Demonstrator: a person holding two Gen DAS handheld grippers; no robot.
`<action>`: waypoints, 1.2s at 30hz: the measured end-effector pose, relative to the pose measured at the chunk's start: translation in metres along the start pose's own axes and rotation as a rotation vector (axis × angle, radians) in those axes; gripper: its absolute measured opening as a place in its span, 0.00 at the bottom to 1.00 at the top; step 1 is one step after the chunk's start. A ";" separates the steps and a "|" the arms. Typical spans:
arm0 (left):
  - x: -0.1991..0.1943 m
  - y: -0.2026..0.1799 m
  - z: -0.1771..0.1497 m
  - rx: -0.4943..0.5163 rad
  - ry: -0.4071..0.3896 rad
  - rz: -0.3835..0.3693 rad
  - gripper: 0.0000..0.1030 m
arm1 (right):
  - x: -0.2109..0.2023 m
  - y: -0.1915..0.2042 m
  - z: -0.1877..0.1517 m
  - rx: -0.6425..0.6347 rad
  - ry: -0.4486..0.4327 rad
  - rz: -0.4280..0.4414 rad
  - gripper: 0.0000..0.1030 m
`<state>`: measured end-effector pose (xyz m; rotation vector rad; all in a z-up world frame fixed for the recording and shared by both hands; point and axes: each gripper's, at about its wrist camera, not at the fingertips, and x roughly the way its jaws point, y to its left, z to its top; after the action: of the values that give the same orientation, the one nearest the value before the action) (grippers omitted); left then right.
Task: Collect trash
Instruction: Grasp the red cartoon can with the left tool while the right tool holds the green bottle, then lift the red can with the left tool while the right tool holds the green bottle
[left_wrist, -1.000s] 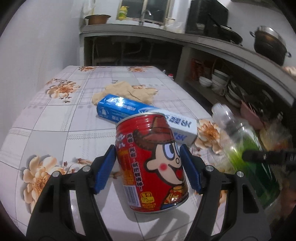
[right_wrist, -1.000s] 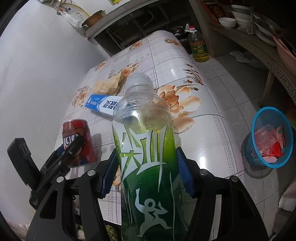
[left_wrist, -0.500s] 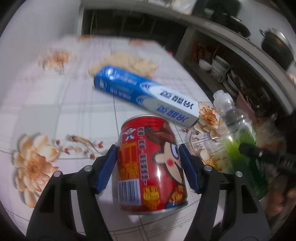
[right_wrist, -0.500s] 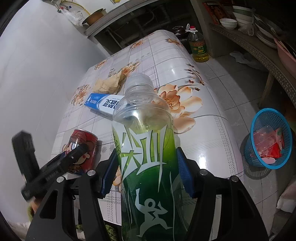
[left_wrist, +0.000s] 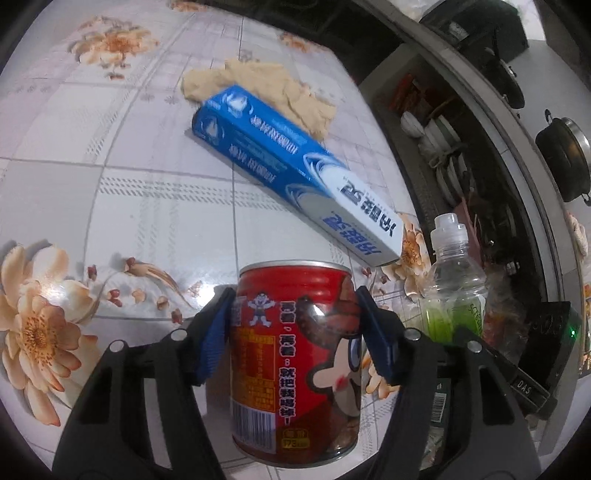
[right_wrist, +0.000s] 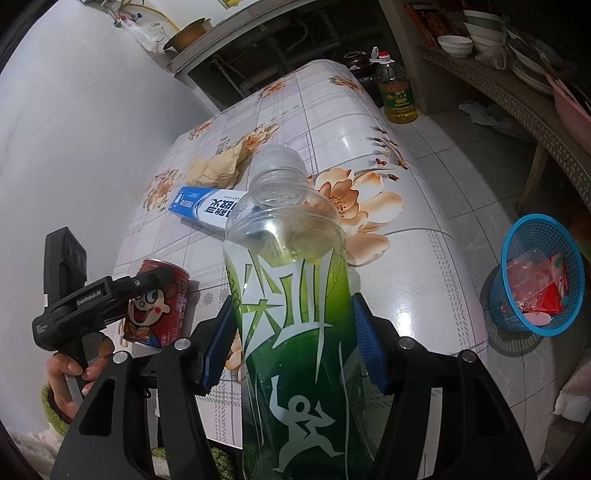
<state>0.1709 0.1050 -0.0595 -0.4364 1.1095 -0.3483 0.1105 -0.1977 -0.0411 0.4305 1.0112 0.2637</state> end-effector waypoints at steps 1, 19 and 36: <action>-0.003 -0.002 -0.001 0.012 -0.017 0.003 0.60 | 0.000 0.000 0.000 0.000 0.000 0.000 0.58; -0.040 -0.064 -0.039 0.391 -0.281 0.111 0.60 | -0.001 0.000 -0.001 -0.002 -0.002 -0.006 0.58; -0.029 -0.091 -0.080 0.570 -0.338 0.240 0.60 | -0.002 -0.001 -0.001 0.002 -0.001 -0.011 0.58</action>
<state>0.0812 0.0276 -0.0210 0.1418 0.6807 -0.3467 0.1089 -0.1991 -0.0404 0.4270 1.0130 0.2525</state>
